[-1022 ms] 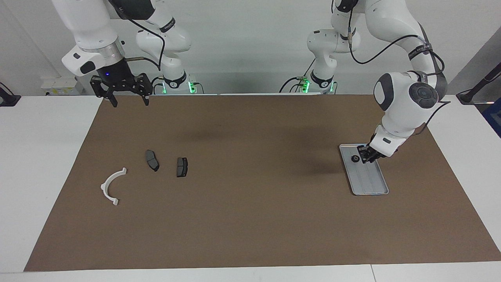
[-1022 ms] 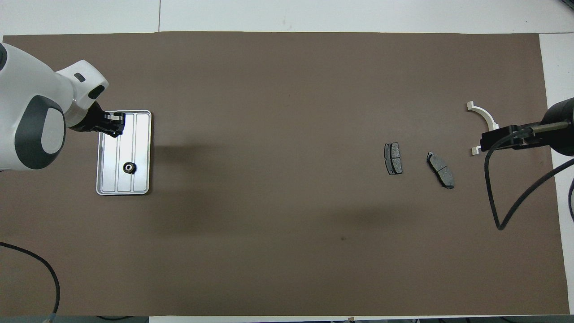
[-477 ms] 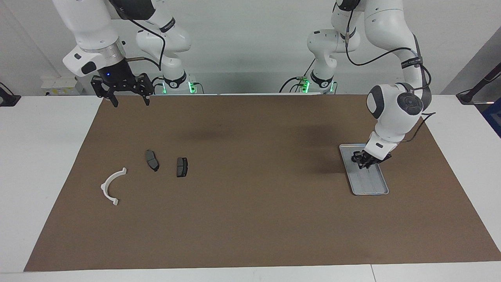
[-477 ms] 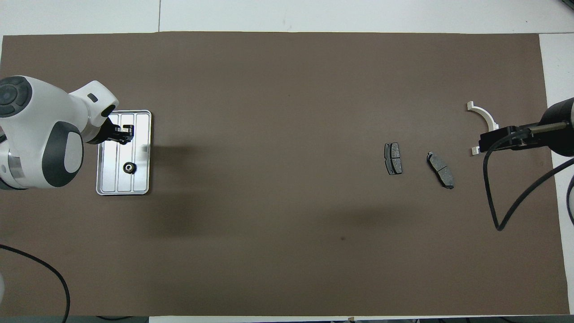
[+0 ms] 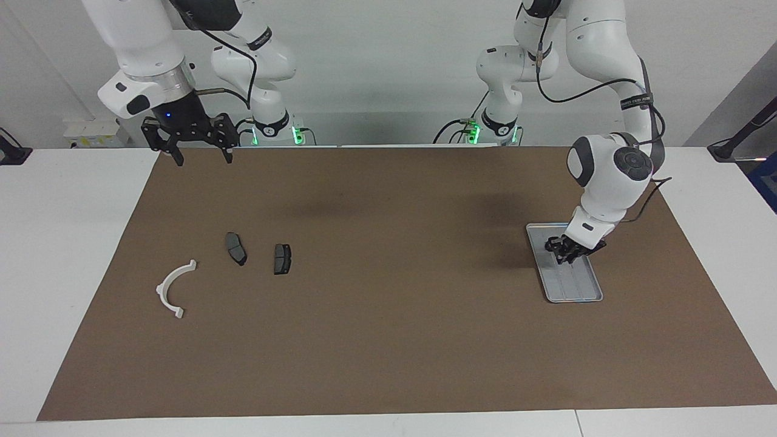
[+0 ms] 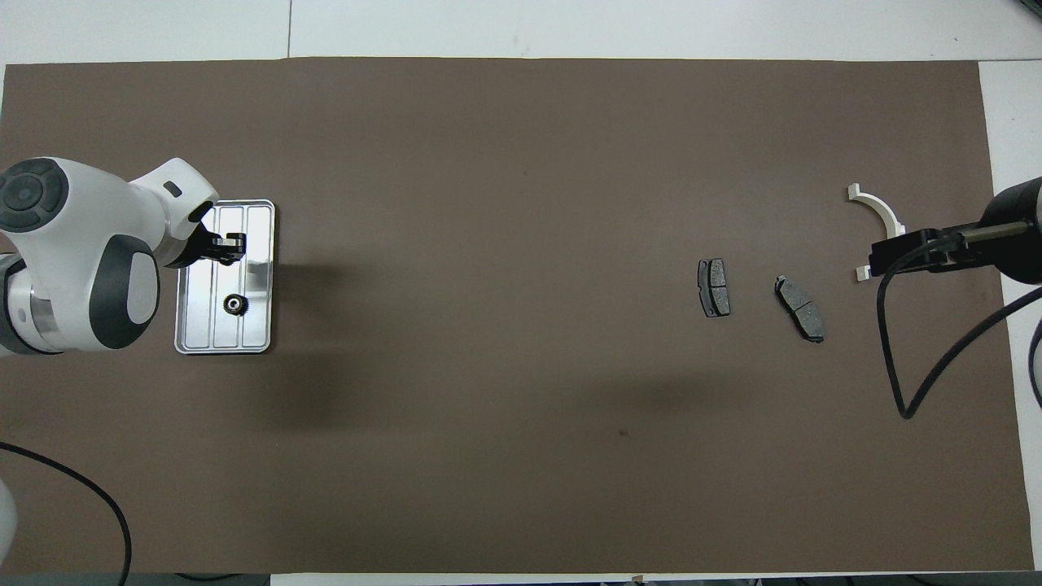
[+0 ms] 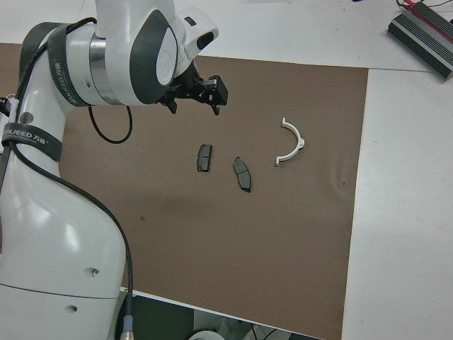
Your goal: Pick bearing gear from pile to tray
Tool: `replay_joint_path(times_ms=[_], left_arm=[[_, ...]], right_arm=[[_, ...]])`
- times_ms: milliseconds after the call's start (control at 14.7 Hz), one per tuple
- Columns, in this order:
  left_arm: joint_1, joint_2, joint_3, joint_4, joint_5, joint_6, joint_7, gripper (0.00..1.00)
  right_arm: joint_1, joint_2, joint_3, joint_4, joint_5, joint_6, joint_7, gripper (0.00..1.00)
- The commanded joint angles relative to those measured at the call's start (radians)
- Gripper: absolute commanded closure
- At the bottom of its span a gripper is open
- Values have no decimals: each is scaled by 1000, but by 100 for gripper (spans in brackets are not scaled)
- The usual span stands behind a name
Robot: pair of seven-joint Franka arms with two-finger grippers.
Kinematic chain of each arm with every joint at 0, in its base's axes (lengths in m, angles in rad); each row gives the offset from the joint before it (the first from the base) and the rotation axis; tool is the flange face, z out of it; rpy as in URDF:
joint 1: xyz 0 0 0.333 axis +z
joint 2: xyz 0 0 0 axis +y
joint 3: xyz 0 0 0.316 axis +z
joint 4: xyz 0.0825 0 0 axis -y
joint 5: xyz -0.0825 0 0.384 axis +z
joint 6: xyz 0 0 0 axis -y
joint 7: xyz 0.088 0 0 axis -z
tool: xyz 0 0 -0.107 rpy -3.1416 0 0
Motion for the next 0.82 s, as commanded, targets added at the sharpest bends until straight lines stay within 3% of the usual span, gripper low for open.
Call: replay_joint_path(times_ms=[0,750], left_arm=[[2,7,-3,-38,-16,68,13,100],[7,32,-1,-58,-14,131,22,100]], right_arm=[[-19,-11,5,-7,21,9,-19,0],[-13,-10,6,-12,21,54,-20,0]])
